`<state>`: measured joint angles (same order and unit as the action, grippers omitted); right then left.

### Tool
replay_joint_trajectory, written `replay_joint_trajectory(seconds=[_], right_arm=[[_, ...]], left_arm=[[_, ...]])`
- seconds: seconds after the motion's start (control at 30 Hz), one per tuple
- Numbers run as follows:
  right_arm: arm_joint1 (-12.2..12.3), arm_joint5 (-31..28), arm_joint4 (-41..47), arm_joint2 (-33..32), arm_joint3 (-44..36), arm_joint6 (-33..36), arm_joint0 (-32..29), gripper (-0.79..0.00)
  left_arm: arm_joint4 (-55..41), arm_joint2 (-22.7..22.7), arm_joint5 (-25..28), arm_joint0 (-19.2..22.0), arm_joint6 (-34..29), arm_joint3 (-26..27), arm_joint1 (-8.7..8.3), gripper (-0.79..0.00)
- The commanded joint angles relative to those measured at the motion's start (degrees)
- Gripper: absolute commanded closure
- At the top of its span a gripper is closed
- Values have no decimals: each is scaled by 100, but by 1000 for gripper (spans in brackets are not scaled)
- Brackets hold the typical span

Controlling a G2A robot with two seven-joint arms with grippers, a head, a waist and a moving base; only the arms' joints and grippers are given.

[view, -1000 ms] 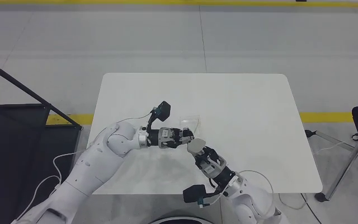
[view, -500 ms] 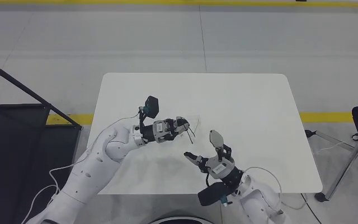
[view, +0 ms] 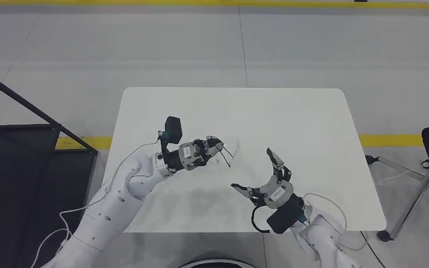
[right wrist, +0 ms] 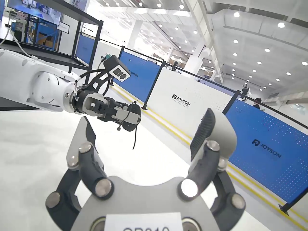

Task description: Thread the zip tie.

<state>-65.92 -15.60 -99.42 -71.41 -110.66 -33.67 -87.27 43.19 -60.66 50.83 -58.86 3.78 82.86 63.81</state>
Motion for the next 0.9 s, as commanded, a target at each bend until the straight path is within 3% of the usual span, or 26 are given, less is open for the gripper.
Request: replay_joint_trajectory(seconds=[0.0, 0.13, 0.27, 0.47, 0.6, 0.87], right_arm=[[0, 0, 0, 0, 0, 0, 0, -785], [-11, -324, 498, 29, 164, 196, 26, -785], [-10, -1593, 1930, -29, 726, 885, 377, -785], [-42, -2772, 3892, 74, 1462, 2025, 1077, -785], [-75, -3028, 4669, 287, 1755, 2672, 1444, -594], [-134, -2976, 5289, 570, 2023, 3326, 1869, -391]], left_arm=[[0, 0, 0, 0, 1, 0, 0, 0], [-187, -6, -121, -112, -8, 116, 14, 0], [-364, -60, -89, -154, -52, 156, 17, 0], [-477, -108, -21, -169, -152, 164, 25, 0], [-467, -111, -37, -164, -181, 157, 40, 0], [-434, -124, -32, -155, -194, 127, 70, 0]])
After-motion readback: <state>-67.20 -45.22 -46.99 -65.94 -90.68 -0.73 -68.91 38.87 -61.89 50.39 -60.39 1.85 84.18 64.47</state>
